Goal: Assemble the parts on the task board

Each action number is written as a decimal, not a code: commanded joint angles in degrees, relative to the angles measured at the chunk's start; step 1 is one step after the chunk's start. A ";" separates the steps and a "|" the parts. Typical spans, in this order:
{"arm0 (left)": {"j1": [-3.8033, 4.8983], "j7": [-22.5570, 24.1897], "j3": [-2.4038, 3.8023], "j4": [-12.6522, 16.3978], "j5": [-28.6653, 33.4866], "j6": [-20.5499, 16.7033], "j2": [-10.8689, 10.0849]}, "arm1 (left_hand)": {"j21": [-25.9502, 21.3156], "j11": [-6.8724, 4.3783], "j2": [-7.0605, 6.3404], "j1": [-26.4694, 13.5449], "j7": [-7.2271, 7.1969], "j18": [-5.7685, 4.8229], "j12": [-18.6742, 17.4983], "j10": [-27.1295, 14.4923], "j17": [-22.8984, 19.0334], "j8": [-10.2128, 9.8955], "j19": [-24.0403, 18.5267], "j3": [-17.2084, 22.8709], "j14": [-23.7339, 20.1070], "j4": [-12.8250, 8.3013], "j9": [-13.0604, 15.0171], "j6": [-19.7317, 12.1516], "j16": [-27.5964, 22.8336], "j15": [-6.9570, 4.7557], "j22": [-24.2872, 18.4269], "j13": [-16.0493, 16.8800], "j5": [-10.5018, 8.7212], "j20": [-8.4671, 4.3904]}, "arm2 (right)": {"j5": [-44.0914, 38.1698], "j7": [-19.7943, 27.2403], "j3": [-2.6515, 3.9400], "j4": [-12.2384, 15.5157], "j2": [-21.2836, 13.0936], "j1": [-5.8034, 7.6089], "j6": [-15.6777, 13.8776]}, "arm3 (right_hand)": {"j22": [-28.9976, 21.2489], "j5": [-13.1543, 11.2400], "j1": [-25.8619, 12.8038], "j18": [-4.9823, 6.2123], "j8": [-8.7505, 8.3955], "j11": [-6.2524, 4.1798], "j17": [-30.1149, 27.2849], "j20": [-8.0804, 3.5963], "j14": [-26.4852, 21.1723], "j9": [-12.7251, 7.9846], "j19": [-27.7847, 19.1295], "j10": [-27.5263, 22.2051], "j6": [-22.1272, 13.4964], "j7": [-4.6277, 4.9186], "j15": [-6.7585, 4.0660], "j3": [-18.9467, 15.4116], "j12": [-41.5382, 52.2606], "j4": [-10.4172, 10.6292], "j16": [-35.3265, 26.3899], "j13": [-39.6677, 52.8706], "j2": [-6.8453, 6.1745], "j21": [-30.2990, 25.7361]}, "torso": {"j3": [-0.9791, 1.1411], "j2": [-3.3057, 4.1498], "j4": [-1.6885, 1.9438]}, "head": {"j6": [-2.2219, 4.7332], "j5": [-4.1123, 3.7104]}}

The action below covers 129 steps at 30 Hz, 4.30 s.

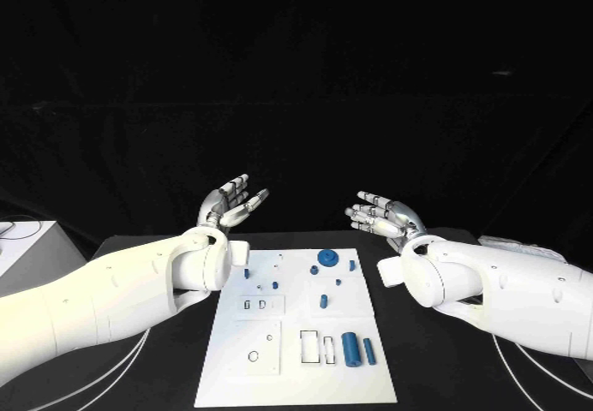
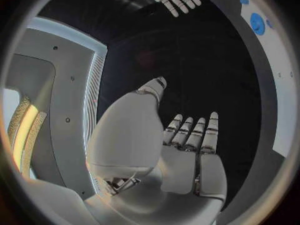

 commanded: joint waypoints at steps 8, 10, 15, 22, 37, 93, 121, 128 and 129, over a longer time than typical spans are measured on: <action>0.29 1.06 -0.03 4.42 0.48 8.91 -3.79 | 2.83 3.01 1.01 4.05 7.00 2.60 1.25 8.60 2.18 2.00 10.26 1.72 14.06 1.15 1.25 7.77 3.64 -0.63 1.36 0.73 0.37 0.26 | -30.85 -4.35 -0.87 -1.67 -1.23 2.14 4.16 | 2.27 -2.13 8.15 4.78 6.54 -2.85 2.89 -0.13 23.85 4.54 22.12 27.05 24.73 6.50 -3.77 2.31 2.83 -4.28 5.01 1.38 -1.69 6.46 | -0.38 1.70 0.56 | -1.42 -0.57; 0.30 1.14 -0.03 5.61 0.35 9.08 -4.76 | 4.93 3.91 1.15 3.99 7.49 4.01 2.64 16.85 3.34 3.61 17.84 2.64 21.75 0.65 2.22 13.16 5.72 -1.32 2.30 1.41 0.36 0.25 | -35.93 -4.70 -0.87 -1.81 -1.29 2.48 3.65 | 2.57 -2.09 8.43 4.84 7.53 -3.49 3.12 -0.87 25.94 5.13 24.55 29.27 28.54 5.94 -4.51 2.71 2.85 -4.43 5.60 1.31 -2.03 7.60 | -0.46 2.27 0.78 | -1.34 -0.76; 0.36 0.99 0.00 9.66 0.01 9.89 -7.80 | 8.67 2.06 0.68 2.99 7.10 6.90 5.48 33.96 5.77 7.08 25.33 6.02 34.31 -0.82 4.22 25.93 10.10 -3.92 3.26 2.04 0.35 -0.06 | -49.66 -6.68 -0.85 -1.98 -1.39 3.39 3.07 | 4.18 -2.19 8.98 4.67 8.82 -5.47 4.02 -4.15 33.21 5.43 31.57 35.84 33.42 4.30 -7.28 3.08 2.44 -4.52 7.83 1.18 -2.81 11.89 | -0.69 3.84 1.31 | -1.38 -1.40; 0.87 -0.22 0.14 16.46 -0.48 13.51 -12.34 | 12.55 0.13 -0.51 1.18 5.66 6.99 5.97 40.74 9.14 9.10 30.68 10.39 41.52 -1.85 4.86 31.28 13.38 -6.34 4.62 1.97 0.23 -2.34 | -66.50 -11.39 -0.82 -2.40 -0.77 4.47 5.60 | 11.41 -2.79 9.70 4.37 9.06 -8.32 8.32 -9.22 47.50 5.37 40.26 42.73 37.70 2.23 -12.14 0.10 1.50 -4.86 13.77 1.26 -3.59 24.39 | -1.10 6.16 1.96 | -0.73 -2.10; 1.70 -1.58 0.35 25.61 -0.33 18.63 -17.86 | 16.54 -0.41 -1.30 0.15 5.19 6.79 4.27 42.03 12.28 8.90 33.38 11.69 44.86 -3.76 4.94 31.57 15.64 -7.50 6.62 1.90 -0.03 -4.08 | -87.27 -20.88 -0.80 -3.36 1.73 5.22 12.69 | 57.28 -3.00 7.41 -0.40 6.63 -10.13 43.46 -11.24 55.94 6.73 53.33 45.70 39.68 0.85 -13.80 6.74 1.25 -0.76 54.92 1.54 -8.88 66.69 | -2.08 9.85 4.46 | -0.39 -3.53; 2.36 -3.26 0.60 26.48 -0.29 19.71 -19.20 | 17.72 -0.27 -1.04 -0.23 5.41 6.62 3.49 41.99 13.34 8.61 32.71 11.98 44.43 -4.67 4.90 31.35 16.02 -7.45 7.35 1.94 -0.05 -4.25 | -94.27 -26.82 -0.83 -5.50 5.65 4.55 12.13 | 71.57 -4.38 7.79 -2.43 9.89 -11.44 53.82 -11.14 55.26 11.13 56.65 47.87 43.20 -1.06 -14.79 7.80 2.34 1.17 67.96 2.70 -6.60 76.87 | -2.83 13.71 5.77 | 0.86 -4.92; 2.38 -3.81 0.60 26.32 -0.29 19.68 -19.15 | 20.57 -0.19 -0.48 -0.16 5.53 6.30 2.66 42.33 14.69 8.30 31.14 12.99 43.99 -7.08 4.86 31.51 16.36 -7.47 9.23 1.94 -0.03 -4.68 | -93.74 -35.88 -0.27 -5.09 9.91 4.52 -0.94 | 76.21 -3.35 8.70 -3.32 13.74 -12.80 53.57 -12.28 55.16 14.93 58.47 51.74 45.00 -2.00 -16.00 7.95 2.94 -1.00 68.60 4.48 -4.81 79.95 | -3.14 14.51 6.22 | 2.14 -4.94; 2.44 -3.87 0.60 26.33 -0.29 19.67 -18.95 | 21.08 -0.19 -0.42 -0.30 5.54 6.24 2.57 42.37 14.87 8.24 30.80 13.12 43.94 -7.39 4.84 31.53 16.37 -7.46 9.58 1.94 -0.03 -4.74 | -94.41 -37.30 -0.17 -7.80 12.76 4.62 -1.74 | 76.28 -3.40 8.65 -3.33 13.83 -12.75 53.48 -12.28 55.13 15.15 58.48 51.63 44.77 -1.94 -15.96 8.02 2.78 -1.12 68.59 4.54 -4.77 80.00 | -3.16 14.72 6.43 | 2.24 -5.02; 2.44 -3.87 0.60 26.33 -0.29 19.68 -18.90 | 21.08 -0.19 -0.42 -0.30 5.54 6.24 2.57 42.37 14.87 8.24 30.80 13.12 43.94 -7.39 4.84 31.53 16.37 -7.46 9.58 1.94 -0.03 -4.74 | -94.48 -37.43 -0.16 -8.12 13.05 4.63 -1.75 | 76.61 -3.39 8.65 -3.40 13.84 -12.74 53.54 -12.27 55.15 15.19 58.64 51.63 44.74 -1.93 -15.96 8.04 2.76 -1.14 68.63 4.55 -4.76 80.22 | -3.14 14.73 6.43 | 2.19 -4.98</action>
